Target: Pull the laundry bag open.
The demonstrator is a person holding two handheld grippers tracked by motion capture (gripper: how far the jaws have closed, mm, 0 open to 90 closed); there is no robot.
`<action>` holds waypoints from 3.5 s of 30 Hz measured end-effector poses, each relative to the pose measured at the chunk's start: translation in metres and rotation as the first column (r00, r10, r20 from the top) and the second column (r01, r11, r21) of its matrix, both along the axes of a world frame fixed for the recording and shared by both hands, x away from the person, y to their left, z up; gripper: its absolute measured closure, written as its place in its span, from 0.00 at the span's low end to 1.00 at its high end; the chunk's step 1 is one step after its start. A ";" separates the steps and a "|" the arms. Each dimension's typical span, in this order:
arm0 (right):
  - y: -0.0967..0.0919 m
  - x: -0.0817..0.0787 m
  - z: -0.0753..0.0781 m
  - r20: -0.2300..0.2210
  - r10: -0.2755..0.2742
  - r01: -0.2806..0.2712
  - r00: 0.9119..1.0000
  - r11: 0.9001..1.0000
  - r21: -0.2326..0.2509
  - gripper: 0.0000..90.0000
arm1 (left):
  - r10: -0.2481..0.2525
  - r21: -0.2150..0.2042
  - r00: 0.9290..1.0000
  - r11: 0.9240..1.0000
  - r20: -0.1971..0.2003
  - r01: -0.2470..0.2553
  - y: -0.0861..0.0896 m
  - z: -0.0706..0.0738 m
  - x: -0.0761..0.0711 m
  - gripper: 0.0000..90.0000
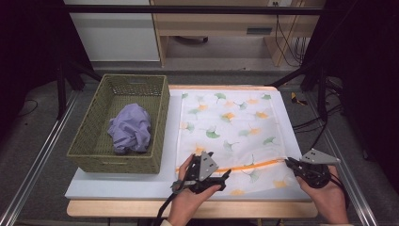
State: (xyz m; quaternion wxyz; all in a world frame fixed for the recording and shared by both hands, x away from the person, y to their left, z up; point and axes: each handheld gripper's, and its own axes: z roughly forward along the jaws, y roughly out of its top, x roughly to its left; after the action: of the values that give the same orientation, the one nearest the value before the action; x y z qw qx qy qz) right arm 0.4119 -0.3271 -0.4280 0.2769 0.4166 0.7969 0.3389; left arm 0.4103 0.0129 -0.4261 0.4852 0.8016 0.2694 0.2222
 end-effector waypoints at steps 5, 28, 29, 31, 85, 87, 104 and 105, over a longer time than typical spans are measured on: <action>0.006 0.000 0.010 0.037 0.012 -0.012 0.999 1.000 -0.004 0.93 | -0.040 0.011 0.999 0.999 0.001 0.040 -0.033 -0.007 0.007 0.35; 0.007 -0.001 0.012 0.018 0.057 -0.057 0.998 0.998 0.032 0.94 | -0.152 -0.032 0.988 0.988 0.016 0.152 -0.127 -0.023 0.018 0.76; 0.007 -0.001 0.012 0.019 0.058 -0.059 0.998 0.998 0.030 0.94 | -0.153 -0.029 0.988 0.988 0.017 0.154 -0.128 -0.024 0.018 0.76; 0.007 -0.001 0.013 0.022 0.061 -0.062 0.998 0.998 0.028 0.94 | -0.156 -0.032 0.988 0.987 0.018 0.156 -0.129 -0.024 0.017 0.78; 0.010 -0.004 0.018 0.005 0.120 -0.119 0.993 0.987 0.111 0.95 | -0.179 -0.050 0.983 0.982 0.034 0.181 -0.144 -0.039 0.031 0.93; 0.009 -0.004 0.018 0.004 0.115 -0.115 0.993 0.987 0.113 0.95 | -0.180 -0.049 0.983 0.982 0.034 0.182 -0.144 -0.039 0.031 0.93; 0.010 -0.003 0.015 -0.004 0.128 -0.126 0.992 0.986 0.111 0.95 | -0.167 -0.067 0.985 0.983 0.053 0.170 -0.147 -0.046 0.033 0.82; 0.010 -0.003 0.015 -0.003 0.128 -0.127 0.992 0.985 0.114 0.95 | -0.165 -0.065 0.985 0.984 0.053 0.168 -0.147 -0.046 0.033 0.84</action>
State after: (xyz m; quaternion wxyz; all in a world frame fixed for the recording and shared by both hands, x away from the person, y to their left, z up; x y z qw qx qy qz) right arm 0.4086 -0.3167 -0.4130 0.2262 0.3815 0.8029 0.3983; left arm 0.4431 -0.1337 -0.4718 0.5359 0.7985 0.1975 0.1901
